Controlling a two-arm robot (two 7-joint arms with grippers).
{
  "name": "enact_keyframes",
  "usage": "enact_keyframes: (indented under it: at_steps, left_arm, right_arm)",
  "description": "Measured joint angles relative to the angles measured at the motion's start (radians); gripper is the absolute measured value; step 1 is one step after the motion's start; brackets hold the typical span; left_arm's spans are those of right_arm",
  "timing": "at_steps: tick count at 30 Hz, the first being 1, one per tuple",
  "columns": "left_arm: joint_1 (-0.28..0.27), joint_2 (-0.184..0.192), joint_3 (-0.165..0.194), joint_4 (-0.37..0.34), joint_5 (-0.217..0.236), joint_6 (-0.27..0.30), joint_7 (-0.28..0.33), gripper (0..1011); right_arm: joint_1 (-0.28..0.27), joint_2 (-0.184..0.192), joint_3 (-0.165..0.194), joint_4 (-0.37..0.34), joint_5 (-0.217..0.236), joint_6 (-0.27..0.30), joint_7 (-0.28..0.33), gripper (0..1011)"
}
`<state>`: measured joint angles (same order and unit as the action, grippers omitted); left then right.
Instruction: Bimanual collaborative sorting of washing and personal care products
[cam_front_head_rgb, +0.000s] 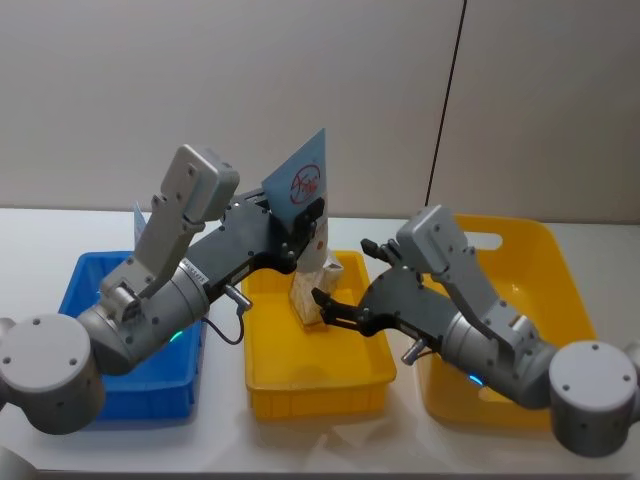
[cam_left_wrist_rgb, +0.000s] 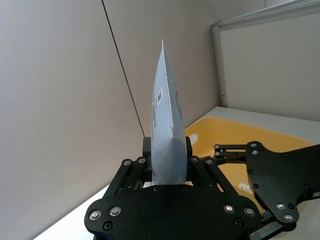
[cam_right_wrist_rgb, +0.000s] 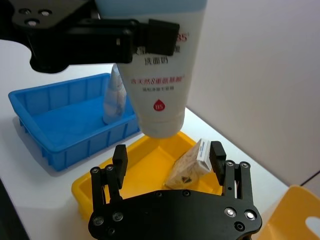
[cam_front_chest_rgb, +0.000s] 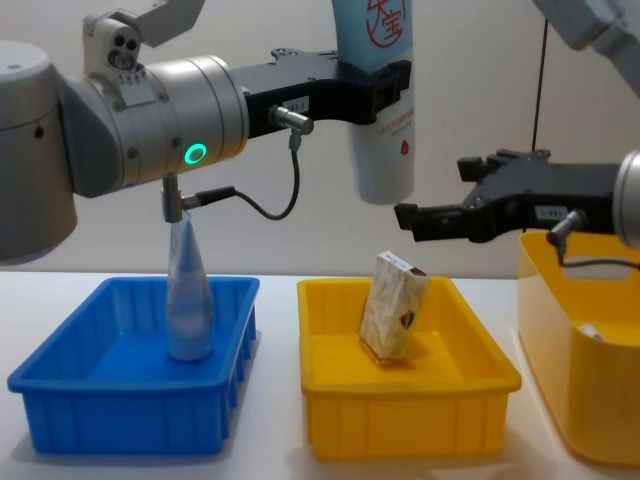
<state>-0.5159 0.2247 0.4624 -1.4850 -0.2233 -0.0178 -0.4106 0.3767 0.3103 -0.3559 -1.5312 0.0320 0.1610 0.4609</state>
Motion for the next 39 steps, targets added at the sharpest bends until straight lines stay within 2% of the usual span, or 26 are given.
enact_keyframes:
  at_steps: [18, 39]
  left_arm:
    - [0.000, 0.000, 0.000, 0.000, 0.000, 0.000, 0.000, 277]
    - [0.000, 0.000, 0.000, 0.000, 0.000, 0.000, 0.000, 277]
  right_arm:
    - [0.108, 0.017, -0.061, 0.081, -0.026, -0.067, 0.053, 1004]
    - [0.179, 0.027, -0.100, 0.139, -0.023, -0.129, 0.093, 1004]
